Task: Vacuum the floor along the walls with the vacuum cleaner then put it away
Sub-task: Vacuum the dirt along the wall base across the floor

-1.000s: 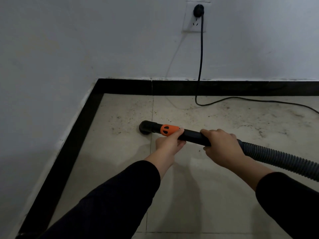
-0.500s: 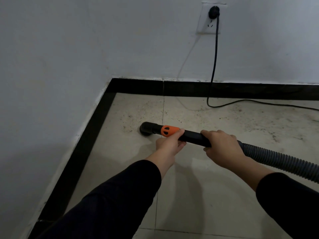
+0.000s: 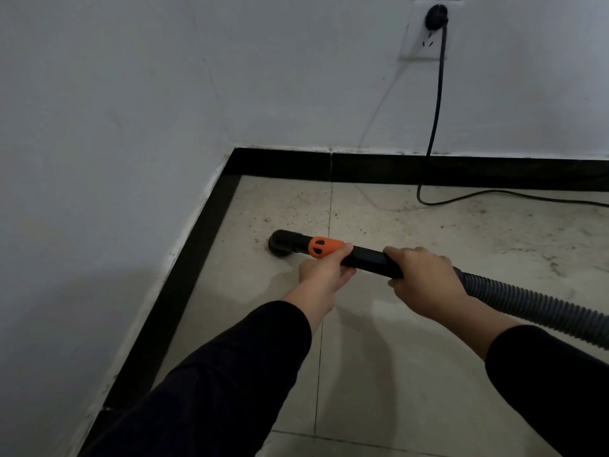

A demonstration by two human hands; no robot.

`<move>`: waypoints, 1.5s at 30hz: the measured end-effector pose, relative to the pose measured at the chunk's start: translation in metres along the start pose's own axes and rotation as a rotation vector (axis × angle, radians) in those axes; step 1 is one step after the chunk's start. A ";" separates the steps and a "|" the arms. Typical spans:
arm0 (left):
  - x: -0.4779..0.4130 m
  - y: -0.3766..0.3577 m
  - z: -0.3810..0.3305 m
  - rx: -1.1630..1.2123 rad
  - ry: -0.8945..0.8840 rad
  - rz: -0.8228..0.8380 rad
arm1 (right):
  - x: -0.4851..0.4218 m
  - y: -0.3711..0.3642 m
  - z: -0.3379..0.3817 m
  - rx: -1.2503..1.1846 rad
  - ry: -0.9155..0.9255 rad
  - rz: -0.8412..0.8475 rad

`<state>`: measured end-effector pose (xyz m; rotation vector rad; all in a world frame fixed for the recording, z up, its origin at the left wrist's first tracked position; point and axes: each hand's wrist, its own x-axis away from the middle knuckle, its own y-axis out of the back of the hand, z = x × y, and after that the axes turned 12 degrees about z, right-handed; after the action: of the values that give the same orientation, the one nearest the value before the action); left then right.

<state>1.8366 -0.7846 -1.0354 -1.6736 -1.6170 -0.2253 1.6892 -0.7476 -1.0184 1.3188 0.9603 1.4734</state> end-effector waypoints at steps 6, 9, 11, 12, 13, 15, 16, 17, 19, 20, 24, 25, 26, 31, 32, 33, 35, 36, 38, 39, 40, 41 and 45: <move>-0.002 0.009 -0.003 0.001 -0.010 -0.024 | -0.006 -0.003 0.008 -0.001 0.012 -0.001; -0.003 0.012 -0.005 0.013 -0.024 -0.032 | -0.009 -0.004 0.012 -0.012 0.023 0.000; -0.003 0.014 -0.006 0.017 -0.033 -0.034 | -0.011 -0.005 0.014 -0.013 0.028 -0.004; -0.003 0.015 -0.007 0.021 -0.036 -0.035 | -0.012 -0.005 0.015 -0.012 0.031 -0.004; -0.003 0.016 -0.007 0.025 -0.036 -0.036 | -0.012 -0.005 0.016 -0.013 0.035 -0.003; -0.002 0.018 -0.009 0.032 -0.035 -0.042 | -0.014 -0.005 0.018 -0.014 0.042 -0.006; -0.002 0.018 -0.009 0.036 -0.037 -0.049 | -0.015 -0.005 0.019 -0.015 0.044 -0.009; -0.002 0.019 -0.010 0.042 -0.041 -0.057 | -0.016 -0.006 0.020 -0.017 0.046 -0.011; -0.002 0.021 -0.012 0.053 -0.050 -0.069 | -0.017 -0.006 0.023 -0.021 0.052 -0.014; -0.002 0.022 -0.013 0.055 -0.053 -0.075 | -0.018 -0.007 0.024 -0.021 0.054 -0.014; -0.003 0.028 -0.015 0.059 -0.062 -0.098 | -0.022 -0.010 0.030 -0.012 0.071 -0.012; -0.002 0.030 -0.016 0.062 -0.065 -0.101 | -0.023 -0.011 0.032 -0.009 0.076 -0.012; -0.002 0.031 -0.016 0.066 -0.068 -0.105 | -0.024 -0.012 0.033 -0.006 0.081 -0.012; 0.000 0.039 -0.019 0.084 -0.085 -0.148 | -0.028 -0.015 0.041 -0.019 0.105 -0.006; 0.000 0.041 -0.019 0.087 -0.088 -0.155 | -0.029 -0.015 0.043 -0.021 0.111 -0.005; 0.000 0.043 -0.020 0.090 -0.091 -0.161 | -0.029 -0.015 0.045 -0.022 0.115 -0.003; 0.000 0.046 -0.021 0.094 -0.099 -0.173 | -0.031 -0.015 0.048 -0.019 0.120 0.001; 0.000 0.048 -0.021 0.095 -0.103 -0.177 | -0.031 -0.015 0.050 -0.017 0.122 0.003; 0.000 0.051 -0.023 0.097 -0.109 -0.182 | -0.032 -0.016 0.053 -0.022 0.127 0.008; 0.000 0.052 -0.024 0.098 -0.110 -0.187 | -0.032 -0.016 0.055 -0.026 0.129 0.012; -0.001 0.054 -0.025 0.099 -0.109 -0.196 | -0.033 -0.016 0.057 -0.029 0.131 0.017; -0.001 0.055 -0.026 0.102 -0.108 -0.207 | -0.033 -0.017 0.059 -0.027 0.134 0.022; -0.002 0.062 -0.029 0.114 -0.118 -0.237 | -0.037 -0.017 0.068 -0.005 0.143 0.025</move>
<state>1.9038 -0.7969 -1.0416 -1.4321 -1.8817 -0.1511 1.7591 -0.7800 -1.0363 1.2388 1.0343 1.6055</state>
